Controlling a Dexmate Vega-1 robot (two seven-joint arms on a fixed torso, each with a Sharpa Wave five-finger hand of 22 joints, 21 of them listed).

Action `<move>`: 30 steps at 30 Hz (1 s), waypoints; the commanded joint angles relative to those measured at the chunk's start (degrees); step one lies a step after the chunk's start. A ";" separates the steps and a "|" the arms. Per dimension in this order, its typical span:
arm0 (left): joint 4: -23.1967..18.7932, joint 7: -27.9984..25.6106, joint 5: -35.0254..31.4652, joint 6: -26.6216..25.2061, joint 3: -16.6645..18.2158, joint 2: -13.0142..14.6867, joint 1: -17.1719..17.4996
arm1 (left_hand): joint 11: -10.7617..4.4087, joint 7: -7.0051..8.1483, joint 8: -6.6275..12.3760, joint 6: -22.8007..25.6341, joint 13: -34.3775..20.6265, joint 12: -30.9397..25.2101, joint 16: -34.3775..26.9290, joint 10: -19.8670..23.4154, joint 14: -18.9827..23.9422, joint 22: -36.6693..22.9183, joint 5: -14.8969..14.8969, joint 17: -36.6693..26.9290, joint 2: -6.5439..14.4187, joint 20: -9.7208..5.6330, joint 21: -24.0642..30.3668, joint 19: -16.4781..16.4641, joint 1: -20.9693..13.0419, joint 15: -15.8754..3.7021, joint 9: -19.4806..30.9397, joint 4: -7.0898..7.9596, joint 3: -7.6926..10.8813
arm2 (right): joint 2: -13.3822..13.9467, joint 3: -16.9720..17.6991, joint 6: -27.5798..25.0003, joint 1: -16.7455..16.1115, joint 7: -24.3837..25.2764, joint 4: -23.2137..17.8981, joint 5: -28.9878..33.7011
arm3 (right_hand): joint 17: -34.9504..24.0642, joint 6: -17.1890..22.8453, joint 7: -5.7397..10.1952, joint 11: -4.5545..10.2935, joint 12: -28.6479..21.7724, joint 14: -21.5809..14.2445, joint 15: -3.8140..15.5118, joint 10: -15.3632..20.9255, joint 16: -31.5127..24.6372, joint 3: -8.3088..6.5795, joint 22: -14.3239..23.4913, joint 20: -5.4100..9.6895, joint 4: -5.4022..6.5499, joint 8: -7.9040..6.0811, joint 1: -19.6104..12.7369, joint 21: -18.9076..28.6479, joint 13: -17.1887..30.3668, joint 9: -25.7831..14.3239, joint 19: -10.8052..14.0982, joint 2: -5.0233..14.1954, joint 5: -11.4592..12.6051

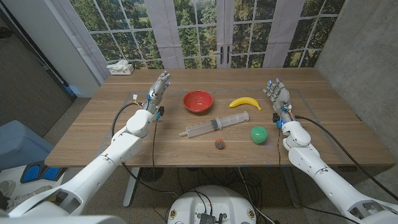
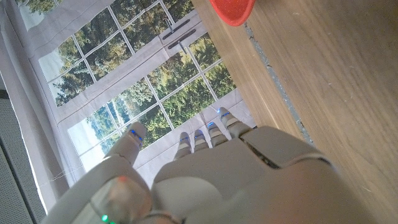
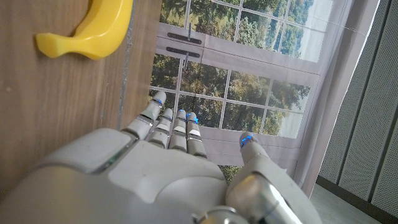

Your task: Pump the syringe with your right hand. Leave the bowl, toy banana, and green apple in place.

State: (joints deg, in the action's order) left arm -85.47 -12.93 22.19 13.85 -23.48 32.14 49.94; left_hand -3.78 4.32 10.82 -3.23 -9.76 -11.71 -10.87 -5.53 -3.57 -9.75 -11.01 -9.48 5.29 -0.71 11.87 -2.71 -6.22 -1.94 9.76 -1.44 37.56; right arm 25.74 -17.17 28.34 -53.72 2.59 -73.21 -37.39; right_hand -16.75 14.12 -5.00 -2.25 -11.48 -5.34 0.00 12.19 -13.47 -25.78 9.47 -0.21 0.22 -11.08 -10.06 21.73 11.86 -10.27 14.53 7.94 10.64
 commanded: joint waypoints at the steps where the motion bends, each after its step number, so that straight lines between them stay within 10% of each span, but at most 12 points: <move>1: -3.37 -3.51 -7.02 -1.10 -0.83 1.82 0.71 | -0.05 0.08 0.27 0.47 -0.30 -0.36 0.02 0.46 0.41 -0.17 0.12 -0.10 0.20 0.30 0.25 -0.59 -0.80 0.34 0.12 -0.72 0.01 | -0.03 0.04 0.57 -1.09 1.79 -1.18 1.05 | 0.01 0.50 -0.13 -0.26 -0.48 -0.77 -0.02 0.60 -0.21 -0.11 0.23 -0.18 -0.38 -0.24 -0.10 -0.35 0.10 -0.25 0.45 -0.29 -0.23; 30: -8.64 -5.24 -19.45 -4.13 -3.43 4.48 0.40 | -0.36 -0.36 0.24 2.24 -0.35 -0.22 0.41 1.77 1.21 -0.26 0.39 -0.13 -0.05 0.15 0.14 -1.68 -1.19 -0.18 0.20 -2.70 -0.50 | -0.13 0.25 2.03 -2.62 3.17 -2.07 2.11 | 0.15 0.84 -0.39 -0.55 -0.48 -0.86 -0.13 0.91 -0.30 -0.11 0.29 -0.38 -1.47 -0.22 -0.63 -1.31 0.10 -0.28 0.95 -0.02 -0.57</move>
State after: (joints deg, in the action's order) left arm -92.50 -17.82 7.33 10.77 -25.69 35.90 50.94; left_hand -3.99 4.09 10.82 -1.41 -10.02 -11.71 -10.59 -4.09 -2.54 -9.74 -10.80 -9.47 5.29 -0.41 11.87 -4.03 -6.82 -1.75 9.74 -3.84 36.92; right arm 25.67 -17.18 29.73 -55.79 5.28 -75.09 -35.59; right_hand -16.49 14.42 -5.31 -2.77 -11.48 -5.96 0.00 12.70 -13.47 -25.77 9.46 -0.62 -0.74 -11.07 -10.05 20.54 11.85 -10.26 14.93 7.93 10.16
